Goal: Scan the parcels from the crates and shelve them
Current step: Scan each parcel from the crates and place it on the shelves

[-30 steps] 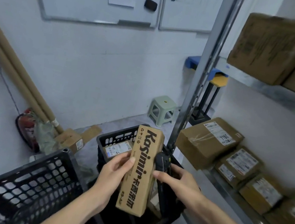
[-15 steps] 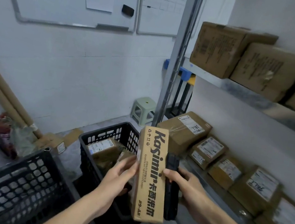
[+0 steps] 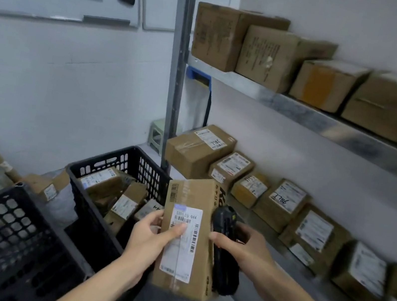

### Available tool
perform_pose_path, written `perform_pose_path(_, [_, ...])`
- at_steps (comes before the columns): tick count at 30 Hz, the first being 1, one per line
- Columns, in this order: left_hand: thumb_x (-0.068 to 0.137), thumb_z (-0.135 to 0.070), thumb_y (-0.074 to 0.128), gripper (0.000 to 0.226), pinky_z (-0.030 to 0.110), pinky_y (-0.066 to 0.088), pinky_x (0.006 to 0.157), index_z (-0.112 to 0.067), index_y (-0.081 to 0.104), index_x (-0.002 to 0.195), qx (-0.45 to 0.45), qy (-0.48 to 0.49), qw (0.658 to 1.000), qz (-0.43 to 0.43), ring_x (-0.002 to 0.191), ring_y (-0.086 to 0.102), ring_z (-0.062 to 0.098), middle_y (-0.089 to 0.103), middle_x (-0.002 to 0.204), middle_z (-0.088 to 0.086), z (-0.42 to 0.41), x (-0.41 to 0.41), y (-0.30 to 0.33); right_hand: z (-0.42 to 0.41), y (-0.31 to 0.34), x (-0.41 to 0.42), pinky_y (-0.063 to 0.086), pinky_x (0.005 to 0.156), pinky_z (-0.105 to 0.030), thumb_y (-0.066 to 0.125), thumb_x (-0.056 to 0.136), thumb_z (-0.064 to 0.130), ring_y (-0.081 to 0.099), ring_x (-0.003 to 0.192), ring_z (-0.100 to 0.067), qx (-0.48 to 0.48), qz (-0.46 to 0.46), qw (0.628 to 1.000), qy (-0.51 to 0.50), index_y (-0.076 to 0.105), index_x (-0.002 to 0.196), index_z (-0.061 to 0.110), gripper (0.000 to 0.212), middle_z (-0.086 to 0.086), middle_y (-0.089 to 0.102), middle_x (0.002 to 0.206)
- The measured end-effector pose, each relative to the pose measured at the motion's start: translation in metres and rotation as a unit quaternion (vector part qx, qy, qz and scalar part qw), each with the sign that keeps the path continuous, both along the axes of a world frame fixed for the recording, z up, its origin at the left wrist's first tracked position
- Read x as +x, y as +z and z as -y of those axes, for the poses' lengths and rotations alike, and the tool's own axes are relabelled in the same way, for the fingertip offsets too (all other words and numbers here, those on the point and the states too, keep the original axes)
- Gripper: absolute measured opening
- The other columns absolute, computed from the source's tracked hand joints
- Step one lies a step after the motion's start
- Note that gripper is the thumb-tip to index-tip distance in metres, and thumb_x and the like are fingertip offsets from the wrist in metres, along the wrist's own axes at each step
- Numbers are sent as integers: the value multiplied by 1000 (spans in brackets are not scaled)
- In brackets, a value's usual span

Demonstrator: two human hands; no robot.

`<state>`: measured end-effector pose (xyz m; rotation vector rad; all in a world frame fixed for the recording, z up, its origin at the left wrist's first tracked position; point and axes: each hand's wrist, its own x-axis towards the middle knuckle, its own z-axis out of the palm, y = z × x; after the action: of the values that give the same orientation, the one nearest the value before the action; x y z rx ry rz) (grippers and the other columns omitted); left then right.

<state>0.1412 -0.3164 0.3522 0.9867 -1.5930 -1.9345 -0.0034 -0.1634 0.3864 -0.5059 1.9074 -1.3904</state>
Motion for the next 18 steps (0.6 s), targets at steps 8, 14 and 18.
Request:
perform_pose_path(8, [90,-20,74,53,34,55,73,-43,53,133,60,-62,996,10,91,75,8,78,103,-4,-65,-8,-6,-90,5,-3,60,85,-30,91,75,43,76,94,-3,-4,-8,999,-46,68,126,33,57,14,77,114])
perform_pose_path(14, [84,-25,79,59,40,59,78,-47,54,133,42,-91,995,6,100,73,17,74,112,4,-117,-20,13,-152,24,-2,56,73,-22,91,74,41,75,91,-4,-14,-23,993,-116,70,119,32,50,13,78,109])
perform_pose_path(18, [79,-33,81,60,38,62,80,-51,53,129,12,-145,989,-3,100,73,17,72,116,4,-147,-26,30,-194,38,4,55,59,-18,89,77,42,77,83,-4,-7,-17,988,-152,70,121,25,51,10,81,100])
